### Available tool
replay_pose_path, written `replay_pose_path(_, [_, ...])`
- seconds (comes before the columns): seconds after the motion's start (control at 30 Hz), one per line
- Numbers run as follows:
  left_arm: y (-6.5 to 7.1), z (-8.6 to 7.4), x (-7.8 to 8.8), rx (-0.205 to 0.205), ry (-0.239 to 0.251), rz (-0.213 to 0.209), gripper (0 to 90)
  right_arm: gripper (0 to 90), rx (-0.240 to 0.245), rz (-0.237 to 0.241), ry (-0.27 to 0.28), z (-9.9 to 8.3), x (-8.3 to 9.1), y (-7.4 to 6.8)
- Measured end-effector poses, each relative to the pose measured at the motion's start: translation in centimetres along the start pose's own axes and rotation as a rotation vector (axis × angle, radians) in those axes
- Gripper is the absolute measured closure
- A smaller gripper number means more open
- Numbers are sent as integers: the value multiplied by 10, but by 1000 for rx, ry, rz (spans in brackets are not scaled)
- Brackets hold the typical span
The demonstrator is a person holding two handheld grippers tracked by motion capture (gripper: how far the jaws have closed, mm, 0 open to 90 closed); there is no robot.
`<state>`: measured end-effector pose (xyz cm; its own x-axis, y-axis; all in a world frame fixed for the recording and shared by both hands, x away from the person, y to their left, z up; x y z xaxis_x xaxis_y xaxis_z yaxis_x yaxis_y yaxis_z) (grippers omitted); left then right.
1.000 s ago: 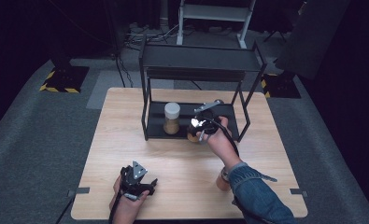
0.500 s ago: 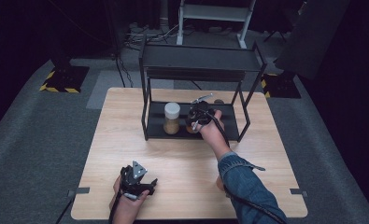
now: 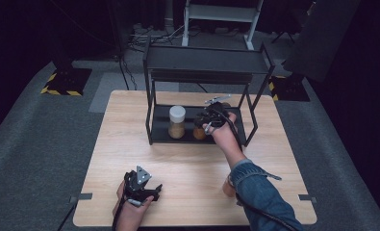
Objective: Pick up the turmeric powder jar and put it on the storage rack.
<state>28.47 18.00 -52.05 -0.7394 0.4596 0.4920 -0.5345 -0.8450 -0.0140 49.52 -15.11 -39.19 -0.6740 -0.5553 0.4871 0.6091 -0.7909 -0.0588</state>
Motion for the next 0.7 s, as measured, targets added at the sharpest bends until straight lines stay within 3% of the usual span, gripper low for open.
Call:
replay_pose_path(0.17, [-1, 0, 0, 6, -2, -2, 104, 180, 6, 18, 44, 4, 44, 1])
replay_pose_path(0.33, [-1, 0, 0, 7, -2, -2, 104, 159, 23, 25, 81, -5, 85, 0])
replay_pose_path(0.7, [-1, 0, 0, 9, -3, -5, 104, 130, 55, 20, 127, -54, 146, -14])
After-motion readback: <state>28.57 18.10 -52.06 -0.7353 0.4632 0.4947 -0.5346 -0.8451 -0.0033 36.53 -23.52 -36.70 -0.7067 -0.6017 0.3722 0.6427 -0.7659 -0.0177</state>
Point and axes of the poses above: each handheld gripper's, and its own axes: x roughly backward along the jaws, z roughly out of its top, y roughly to its right, the point moved 9 cm from there along -x, roughly forward along the jaws, and after that the axes turned 15 degrees about y, right-handed, at the moved point
